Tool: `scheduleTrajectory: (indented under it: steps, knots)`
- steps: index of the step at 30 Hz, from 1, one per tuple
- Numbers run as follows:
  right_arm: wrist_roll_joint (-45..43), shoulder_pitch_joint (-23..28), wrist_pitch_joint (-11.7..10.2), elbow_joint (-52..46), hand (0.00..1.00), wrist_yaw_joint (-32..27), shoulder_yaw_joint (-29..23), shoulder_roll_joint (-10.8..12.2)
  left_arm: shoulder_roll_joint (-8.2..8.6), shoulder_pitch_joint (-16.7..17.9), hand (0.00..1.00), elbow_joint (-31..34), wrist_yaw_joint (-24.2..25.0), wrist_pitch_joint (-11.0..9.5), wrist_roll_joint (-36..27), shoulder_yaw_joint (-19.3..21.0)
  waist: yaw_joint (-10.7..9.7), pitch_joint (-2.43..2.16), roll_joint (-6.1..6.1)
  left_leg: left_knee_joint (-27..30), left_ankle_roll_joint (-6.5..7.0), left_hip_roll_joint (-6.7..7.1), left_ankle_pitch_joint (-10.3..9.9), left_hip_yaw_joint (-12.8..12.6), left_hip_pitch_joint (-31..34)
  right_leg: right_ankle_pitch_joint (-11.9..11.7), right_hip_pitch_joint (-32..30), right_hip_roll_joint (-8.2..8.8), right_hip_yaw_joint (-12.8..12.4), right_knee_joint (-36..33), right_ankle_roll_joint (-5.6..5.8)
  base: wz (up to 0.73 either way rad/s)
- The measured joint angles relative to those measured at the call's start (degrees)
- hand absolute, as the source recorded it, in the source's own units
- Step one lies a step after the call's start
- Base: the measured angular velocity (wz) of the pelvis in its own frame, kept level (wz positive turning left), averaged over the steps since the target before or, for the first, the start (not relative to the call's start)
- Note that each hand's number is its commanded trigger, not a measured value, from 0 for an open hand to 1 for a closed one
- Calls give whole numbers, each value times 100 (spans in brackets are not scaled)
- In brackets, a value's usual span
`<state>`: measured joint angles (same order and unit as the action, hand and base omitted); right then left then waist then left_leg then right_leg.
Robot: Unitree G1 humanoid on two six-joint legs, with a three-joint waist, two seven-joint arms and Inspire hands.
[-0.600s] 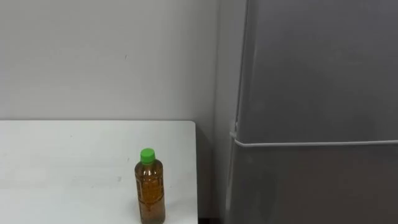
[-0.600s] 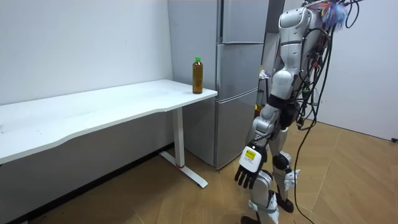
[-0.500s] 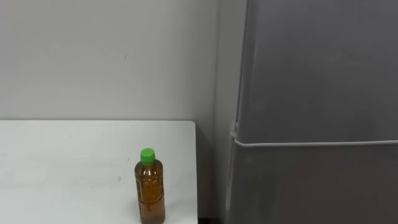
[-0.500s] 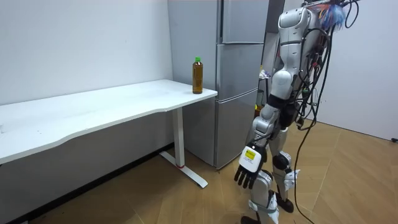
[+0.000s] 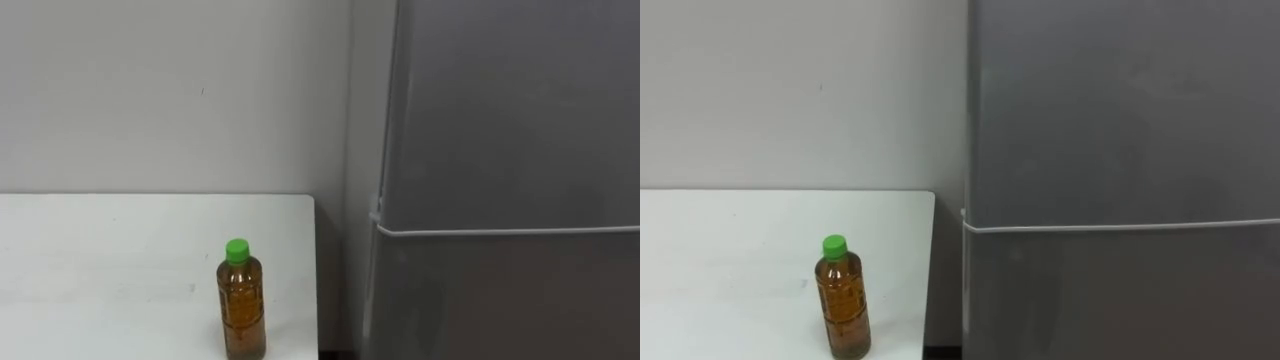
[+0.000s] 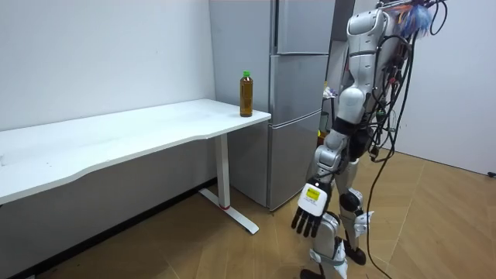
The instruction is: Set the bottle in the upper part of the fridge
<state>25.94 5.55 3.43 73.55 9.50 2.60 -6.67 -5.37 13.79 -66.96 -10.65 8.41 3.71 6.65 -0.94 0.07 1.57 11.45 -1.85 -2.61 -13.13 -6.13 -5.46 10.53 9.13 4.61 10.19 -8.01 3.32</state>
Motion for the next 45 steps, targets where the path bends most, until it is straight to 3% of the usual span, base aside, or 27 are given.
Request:
scheduleTrajectory:
  steps: [8, 11, 17, 19, 21, 27, 31, 36, 41, 43, 45]
  knots:
    - [87, 48, 39, 1, 0, -2, -101, -41, 29, 117, 0, 89, -205, -21, -2004, 560, 136, -2, -75, 20, 0, 0, 0, 18, 31, 0, -16, 0, 6, 1, 0, 1]
    - [70, 86, 38, -68, 0, 3, -142, -50, 17, 69, 0, 274, -289, -52, -2398, 680, 138, -6, -100, 37, -1, 1, 1, 51, 83, 0, -40, 0, 32, 6, 0, 6]
    - [69, 137, 40, -103, 0, 153, -345, -92, -98, -8, 0, 666, -383, -376, -3498, 912, 149, -10, -191, 20, 0, 12, 3, 78, 46, 0, -3, 2, 74, 16, 0, 3]
    - [68, 156, 45, -100, 0, 175, -388, -104, -133, -56, 0, 665, -411, -391, -3635, 952, 170, -8, -218, 5, -1, 12, 5, 48, -10, 0, 16, 2, 69, 12, 1, -8]
    - [56, 194, 76, -158, 0, 187, -387, -136, -145, -138, 0, 694, -441, -383, -3806, 1040, 217, -35, -277, -15, 0, 11, 4, 11, -38, 0, 19, 2, 43, 8, 1, -11]
    - [-112, 358, 168, -470, 0, 197, -461, -280, -265, -176, 0, 1224, -694, -382, -4442, 1390, 287, 1, -351, -83, 3, 11, 3, -37, -107, 1, 7, 3, -46, -54, 2, -5]
    - [-76, 386, 171, -493, 0, 196, -511, -291, -306, -171, 0, 1731, -1001, -475, -4695, 1388, 295, 3, -383, -76, 2, 10, 5, -50, -98, 5, -9, 3, -56, -54, 8, 0]
    - [-97, 359, 169, -497, 0, 190, -513, -291, -319, -176, 0, 2192, -1389, -544, -4694, 1391, 280, -20, -405, -40, 3, 11, 6, -47, -99, 5, -10, 3, -58, -53, 8, 0]
    - [-107, 410, 165, -545, 0, 153, -508, -294, -490, -241, 0, 2684, -1705, -597, -4696, 1416, 302, -37, -417, -17, 3, 11, 5, -16, -96, 4, -5, 1, -55, -62, 7, 0]
    - [-107, 473, 153, -681, 0, 126, -508, -291, -581, -254, 0, 2930, -1849, -710, -4693, 1471, 298, -30, -409, -18, 3, 11, 5, -20, -103, 4, -5, 1, -58, -67, 6, 0]
    - [-119, 494, 148, -749, 0, 116, -509, -275, -588, -257, 0, 3358, -2037, -731, -4692, 1541, 289, -35, -403, -15, 3, 10, 5, -12, -75, 4, -22, 1, -49, -66, 6, 0]
